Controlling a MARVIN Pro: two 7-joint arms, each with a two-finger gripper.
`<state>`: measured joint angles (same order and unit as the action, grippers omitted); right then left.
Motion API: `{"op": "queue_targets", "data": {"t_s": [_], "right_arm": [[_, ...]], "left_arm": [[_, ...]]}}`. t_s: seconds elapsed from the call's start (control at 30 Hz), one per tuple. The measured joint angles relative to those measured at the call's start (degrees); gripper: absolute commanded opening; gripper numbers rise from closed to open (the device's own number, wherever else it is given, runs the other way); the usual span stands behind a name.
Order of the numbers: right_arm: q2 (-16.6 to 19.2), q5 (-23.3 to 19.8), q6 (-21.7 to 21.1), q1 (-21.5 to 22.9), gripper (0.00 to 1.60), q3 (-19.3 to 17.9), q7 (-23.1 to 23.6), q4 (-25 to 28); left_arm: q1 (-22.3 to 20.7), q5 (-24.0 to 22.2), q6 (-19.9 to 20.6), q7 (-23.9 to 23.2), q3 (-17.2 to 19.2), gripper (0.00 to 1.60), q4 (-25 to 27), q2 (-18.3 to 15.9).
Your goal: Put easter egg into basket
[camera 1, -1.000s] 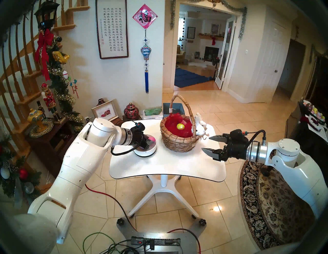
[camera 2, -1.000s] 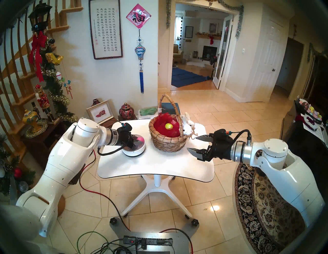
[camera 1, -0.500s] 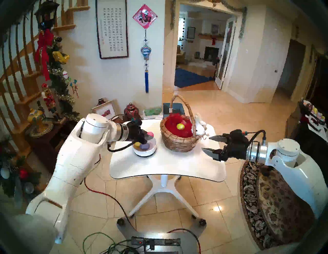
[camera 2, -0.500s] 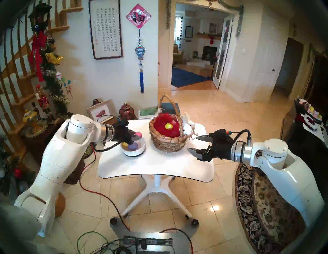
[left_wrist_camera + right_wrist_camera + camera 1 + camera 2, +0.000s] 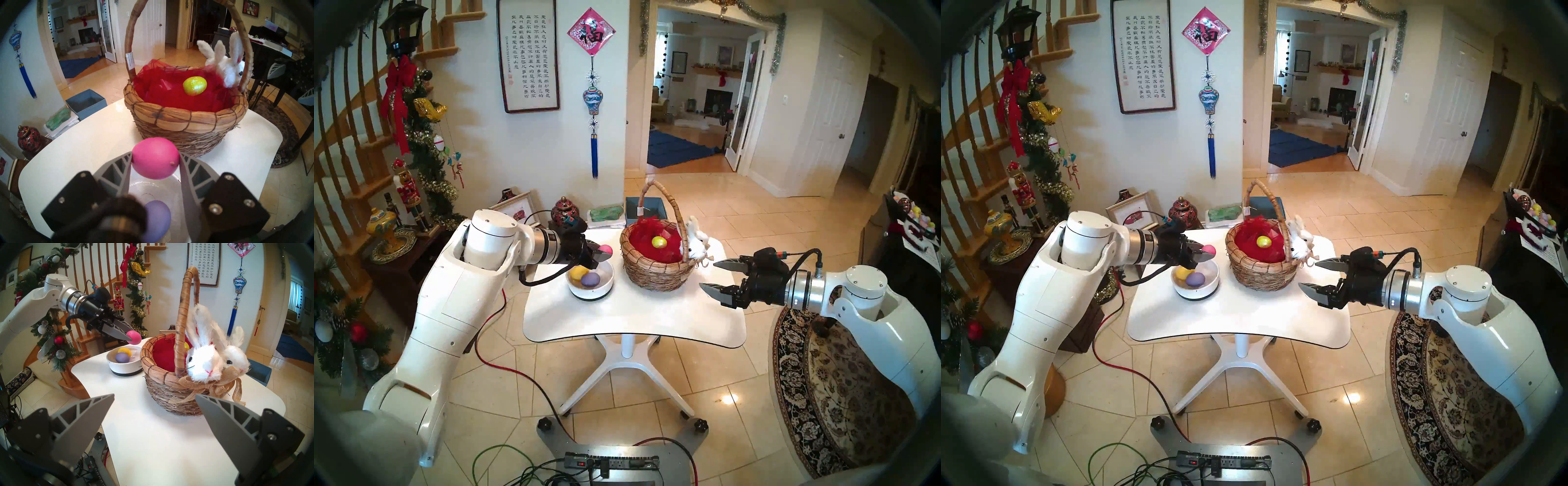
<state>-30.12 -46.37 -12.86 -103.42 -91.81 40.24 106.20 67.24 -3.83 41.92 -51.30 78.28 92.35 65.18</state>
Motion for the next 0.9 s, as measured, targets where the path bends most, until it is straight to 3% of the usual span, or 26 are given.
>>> {"op": "queue_targets", "data": {"t_s": [0.6, 0.9], "right_arm": [[0.0, 0.0, 0.0, 0.0, 1.60, 0.0, 0.0, 0.0], [0.0, 0.0, 0.0, 0.0, 1.60, 0.0, 0.0, 0.0]], "left_arm": [[-5.7, 0.0, 0.9, 1.3, -2.9, 0.57, -1.8, 3.6], [-9.2, 0.2, 0.7, 2.5, -6.7, 0.57, -4.8, 6.2]]}}
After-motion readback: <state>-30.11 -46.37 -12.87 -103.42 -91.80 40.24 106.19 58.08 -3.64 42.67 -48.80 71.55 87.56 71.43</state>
